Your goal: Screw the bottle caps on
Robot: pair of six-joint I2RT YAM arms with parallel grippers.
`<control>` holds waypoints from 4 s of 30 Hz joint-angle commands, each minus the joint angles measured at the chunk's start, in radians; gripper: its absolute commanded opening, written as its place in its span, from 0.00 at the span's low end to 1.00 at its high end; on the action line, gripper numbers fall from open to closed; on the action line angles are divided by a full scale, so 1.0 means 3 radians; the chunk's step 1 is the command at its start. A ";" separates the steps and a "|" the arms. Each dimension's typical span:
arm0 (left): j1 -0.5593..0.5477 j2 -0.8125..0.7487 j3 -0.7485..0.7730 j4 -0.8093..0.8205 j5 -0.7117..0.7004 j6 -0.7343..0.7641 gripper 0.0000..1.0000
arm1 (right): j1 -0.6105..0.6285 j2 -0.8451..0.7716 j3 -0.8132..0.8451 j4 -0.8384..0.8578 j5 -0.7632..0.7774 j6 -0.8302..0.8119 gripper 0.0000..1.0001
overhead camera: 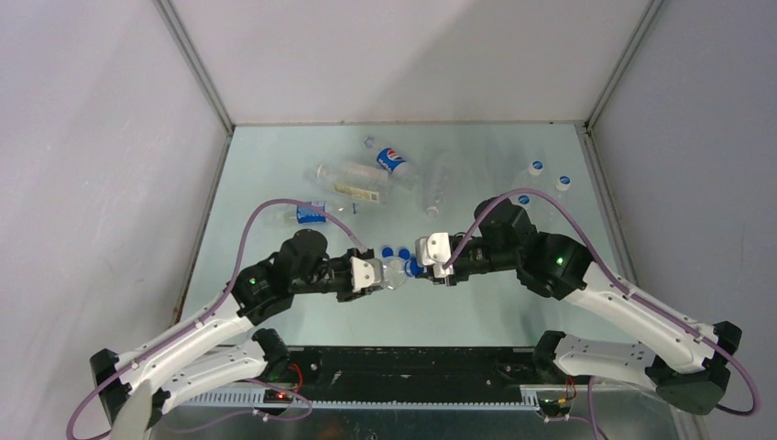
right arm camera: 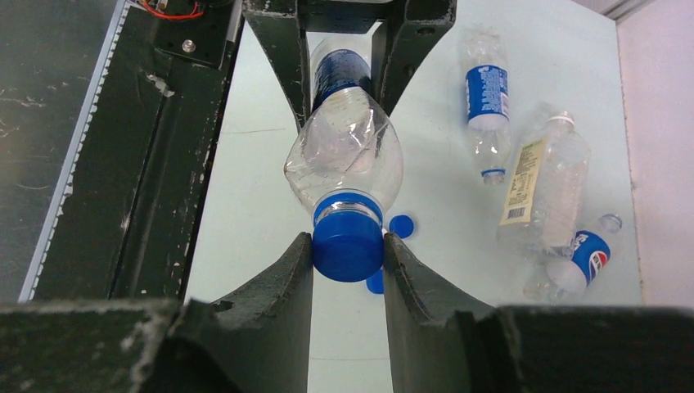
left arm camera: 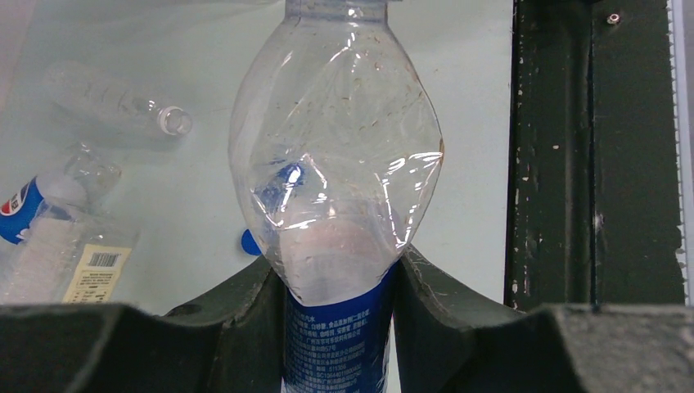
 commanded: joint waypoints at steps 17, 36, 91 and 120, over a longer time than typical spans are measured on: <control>0.0130 0.0103 0.0075 0.0748 0.0694 -0.0293 0.31 | 0.0042 0.0116 0.0061 -0.0619 -0.0443 -0.0934 0.00; -0.0037 -0.0208 -0.0236 0.1510 -0.0160 -0.0364 0.30 | -0.0135 0.0317 0.0061 -0.0066 -0.0407 0.0416 0.00; -0.1014 -0.0140 -0.0734 0.1708 -0.2297 -0.0913 0.25 | -0.0463 -0.0498 0.0061 0.0390 0.1296 0.3672 0.99; -0.0073 0.0353 0.0352 0.0231 0.0522 -0.0535 0.25 | -0.0510 -0.0666 0.0011 -0.0112 -0.0552 0.0293 0.89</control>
